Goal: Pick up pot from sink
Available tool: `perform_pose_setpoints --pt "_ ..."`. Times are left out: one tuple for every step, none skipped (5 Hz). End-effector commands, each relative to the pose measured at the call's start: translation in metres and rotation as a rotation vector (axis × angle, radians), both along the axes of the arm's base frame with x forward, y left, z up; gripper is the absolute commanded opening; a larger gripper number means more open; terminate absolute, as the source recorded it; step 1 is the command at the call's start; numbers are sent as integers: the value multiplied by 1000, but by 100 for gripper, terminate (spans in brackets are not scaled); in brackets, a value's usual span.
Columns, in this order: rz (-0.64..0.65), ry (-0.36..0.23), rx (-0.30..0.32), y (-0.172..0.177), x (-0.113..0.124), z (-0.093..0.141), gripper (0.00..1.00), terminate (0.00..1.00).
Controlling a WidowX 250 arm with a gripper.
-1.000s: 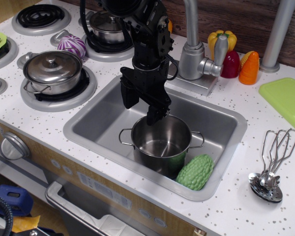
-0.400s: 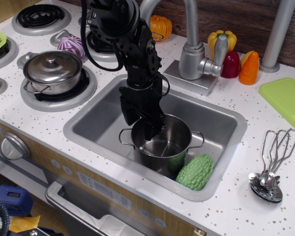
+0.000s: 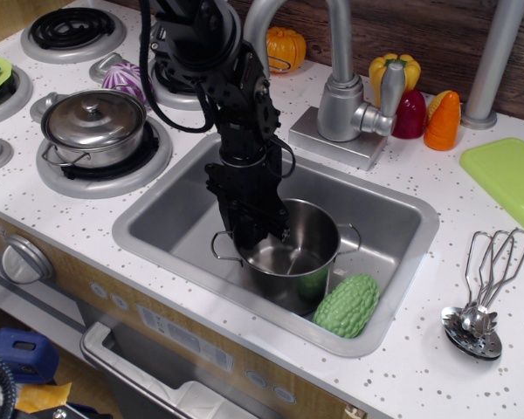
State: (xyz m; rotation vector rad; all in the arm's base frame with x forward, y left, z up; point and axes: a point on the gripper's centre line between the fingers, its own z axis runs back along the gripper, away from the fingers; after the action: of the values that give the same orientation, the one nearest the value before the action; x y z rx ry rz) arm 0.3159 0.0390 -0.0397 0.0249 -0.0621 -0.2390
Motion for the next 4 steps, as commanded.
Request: perform_pose_setpoints --pt "42 -89 60 1 7 67 0 0" --pt "69 -88 65 6 4 90 0 0" --pt "66 -109 95 14 2 106 0 0" --pt "44 -124 123 18 5 122 0 0"
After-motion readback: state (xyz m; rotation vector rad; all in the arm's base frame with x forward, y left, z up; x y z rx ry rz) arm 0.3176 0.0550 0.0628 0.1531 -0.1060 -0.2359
